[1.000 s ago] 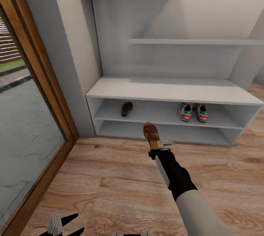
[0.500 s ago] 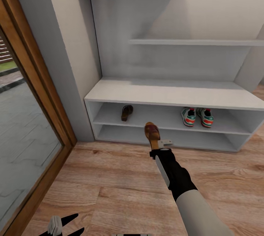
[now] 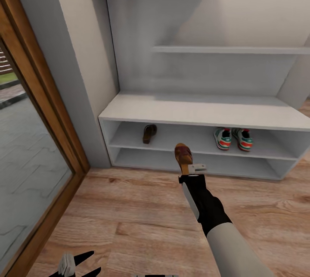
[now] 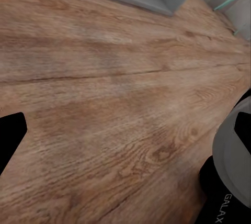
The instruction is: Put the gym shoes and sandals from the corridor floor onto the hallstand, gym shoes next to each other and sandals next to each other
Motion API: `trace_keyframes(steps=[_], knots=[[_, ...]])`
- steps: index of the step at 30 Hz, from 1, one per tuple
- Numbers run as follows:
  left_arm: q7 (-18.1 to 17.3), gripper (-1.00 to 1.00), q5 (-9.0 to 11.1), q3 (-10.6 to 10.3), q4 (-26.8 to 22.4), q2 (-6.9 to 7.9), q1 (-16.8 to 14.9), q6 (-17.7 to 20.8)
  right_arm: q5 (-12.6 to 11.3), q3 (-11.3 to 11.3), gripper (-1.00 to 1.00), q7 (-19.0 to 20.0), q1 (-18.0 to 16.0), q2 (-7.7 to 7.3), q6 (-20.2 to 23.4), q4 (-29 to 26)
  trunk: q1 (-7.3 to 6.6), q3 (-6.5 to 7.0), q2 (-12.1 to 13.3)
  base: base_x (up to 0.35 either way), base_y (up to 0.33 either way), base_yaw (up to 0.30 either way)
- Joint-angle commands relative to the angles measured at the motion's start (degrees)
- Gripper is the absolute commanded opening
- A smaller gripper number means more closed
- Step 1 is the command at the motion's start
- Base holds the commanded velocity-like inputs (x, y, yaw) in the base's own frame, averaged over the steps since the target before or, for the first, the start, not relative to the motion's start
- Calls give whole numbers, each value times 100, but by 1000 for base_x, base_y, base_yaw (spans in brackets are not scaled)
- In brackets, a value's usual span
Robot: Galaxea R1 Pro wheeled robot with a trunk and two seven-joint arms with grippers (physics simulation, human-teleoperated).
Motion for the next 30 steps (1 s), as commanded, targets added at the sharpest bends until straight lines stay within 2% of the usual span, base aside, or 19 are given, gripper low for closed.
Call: trace_keyframes(steps=[1, 17, 25, 30], knots=[[-10, 100, 6, 4, 7, -8, -3, -58, -33, 12, -100, -49, -3, 0, 25, -7, 1, -5, -2, 238, 126, 0], [18, 100, 6, 3, 27, -32, -8, -64, -32, 17, -100, -51, -3, 0, 25, -18, 1, -5, -2, 272, 167, 0], [5, 100, 1, -1, 42, -32, -8, -76, -32, 17, -100, -51, -3, 0, 25, -19, 1, -5, -2, 68, 26, 0], [-29, 100, 2, 3, 43, -32, -8, -76, -32, 10, -100, -51, -3, 0, 25, -17, 1, -5, -2, 250, 1, 0]])
